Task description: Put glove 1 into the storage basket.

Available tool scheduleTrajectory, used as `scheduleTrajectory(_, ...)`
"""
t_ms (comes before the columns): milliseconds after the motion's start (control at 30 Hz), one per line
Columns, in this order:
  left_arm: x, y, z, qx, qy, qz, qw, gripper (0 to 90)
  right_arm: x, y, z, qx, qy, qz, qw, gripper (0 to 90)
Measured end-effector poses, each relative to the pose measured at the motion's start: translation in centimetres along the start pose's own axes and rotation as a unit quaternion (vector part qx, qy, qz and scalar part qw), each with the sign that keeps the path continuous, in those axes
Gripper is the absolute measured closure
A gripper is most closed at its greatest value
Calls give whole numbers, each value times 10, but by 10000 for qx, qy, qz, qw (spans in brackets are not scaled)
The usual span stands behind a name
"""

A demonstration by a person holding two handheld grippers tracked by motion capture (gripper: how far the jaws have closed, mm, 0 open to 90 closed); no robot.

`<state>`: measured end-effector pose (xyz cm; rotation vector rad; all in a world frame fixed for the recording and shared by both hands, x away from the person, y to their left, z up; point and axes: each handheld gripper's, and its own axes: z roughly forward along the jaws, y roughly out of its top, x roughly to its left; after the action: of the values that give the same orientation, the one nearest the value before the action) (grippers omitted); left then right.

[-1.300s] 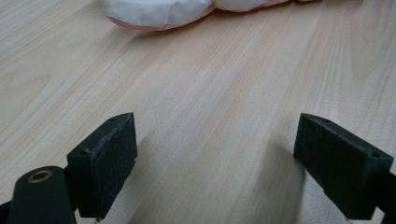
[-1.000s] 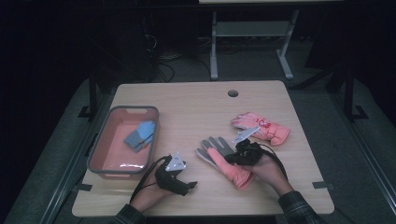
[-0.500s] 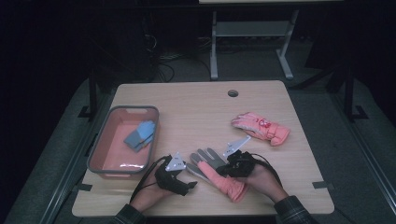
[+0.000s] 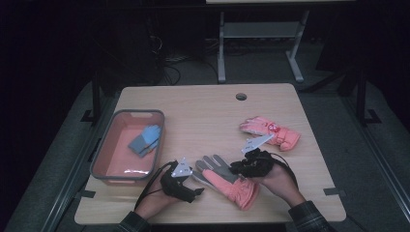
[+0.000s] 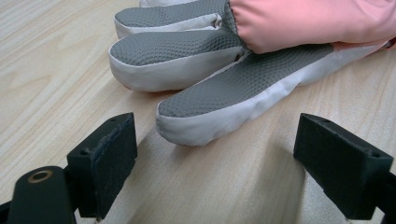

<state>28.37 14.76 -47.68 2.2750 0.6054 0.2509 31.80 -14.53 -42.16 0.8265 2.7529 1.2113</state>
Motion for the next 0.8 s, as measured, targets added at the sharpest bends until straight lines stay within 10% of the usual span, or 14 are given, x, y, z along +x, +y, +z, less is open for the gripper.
scheduleTrajectory(800, 0, 0, 0, 0, -7, -10, 10000, 125, -120, -13, -75, -287, -997, 833, 9911, 627)
